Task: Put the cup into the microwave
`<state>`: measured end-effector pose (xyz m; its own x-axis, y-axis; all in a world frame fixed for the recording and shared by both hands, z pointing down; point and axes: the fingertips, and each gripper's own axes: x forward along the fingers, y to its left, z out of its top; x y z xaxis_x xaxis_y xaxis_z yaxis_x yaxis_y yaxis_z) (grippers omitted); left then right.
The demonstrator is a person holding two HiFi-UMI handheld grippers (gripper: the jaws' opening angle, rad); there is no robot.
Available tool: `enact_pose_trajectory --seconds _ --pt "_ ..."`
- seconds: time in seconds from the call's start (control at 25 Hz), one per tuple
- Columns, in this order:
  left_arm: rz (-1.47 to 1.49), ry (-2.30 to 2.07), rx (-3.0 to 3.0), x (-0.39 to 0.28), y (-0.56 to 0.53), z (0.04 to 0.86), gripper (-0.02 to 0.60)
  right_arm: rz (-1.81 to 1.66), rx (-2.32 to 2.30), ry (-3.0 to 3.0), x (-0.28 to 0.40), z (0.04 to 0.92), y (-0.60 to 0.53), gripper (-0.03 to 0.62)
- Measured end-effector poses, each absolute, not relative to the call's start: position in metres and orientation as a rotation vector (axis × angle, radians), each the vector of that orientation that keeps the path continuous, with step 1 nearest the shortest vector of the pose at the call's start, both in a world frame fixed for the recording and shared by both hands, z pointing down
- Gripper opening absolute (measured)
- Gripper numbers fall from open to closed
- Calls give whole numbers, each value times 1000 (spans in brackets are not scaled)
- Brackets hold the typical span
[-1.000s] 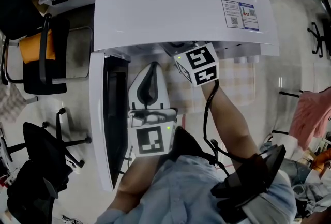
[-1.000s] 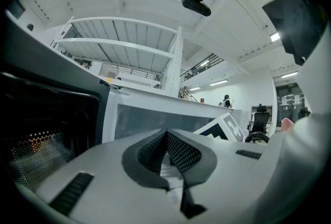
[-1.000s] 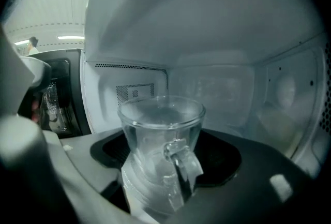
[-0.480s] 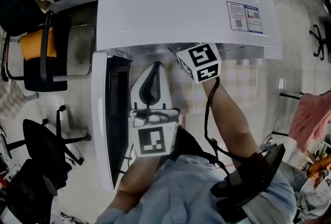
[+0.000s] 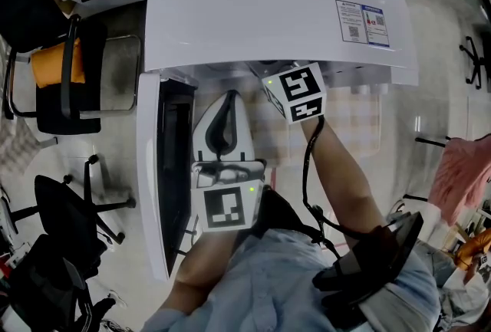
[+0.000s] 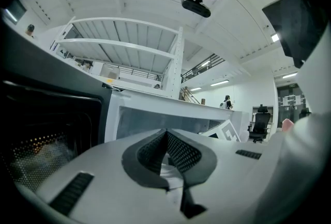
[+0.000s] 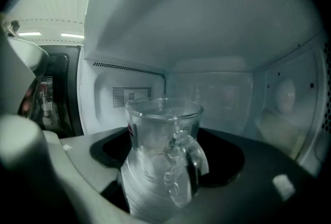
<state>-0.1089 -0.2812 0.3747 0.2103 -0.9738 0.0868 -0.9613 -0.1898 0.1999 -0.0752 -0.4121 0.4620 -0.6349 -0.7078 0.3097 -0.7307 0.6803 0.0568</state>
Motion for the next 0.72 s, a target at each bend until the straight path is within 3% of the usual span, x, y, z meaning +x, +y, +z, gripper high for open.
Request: enact_pose_trajectory --seconds 0.36,0.72 --pt "-90 -1854 2278 -108 -280 371 6 115 1118 -2585 -72 463 -405 411" --pt "-76 -1852 2272 -104 -275 371 6 128 1182 -2568 -56 459 -395 414"
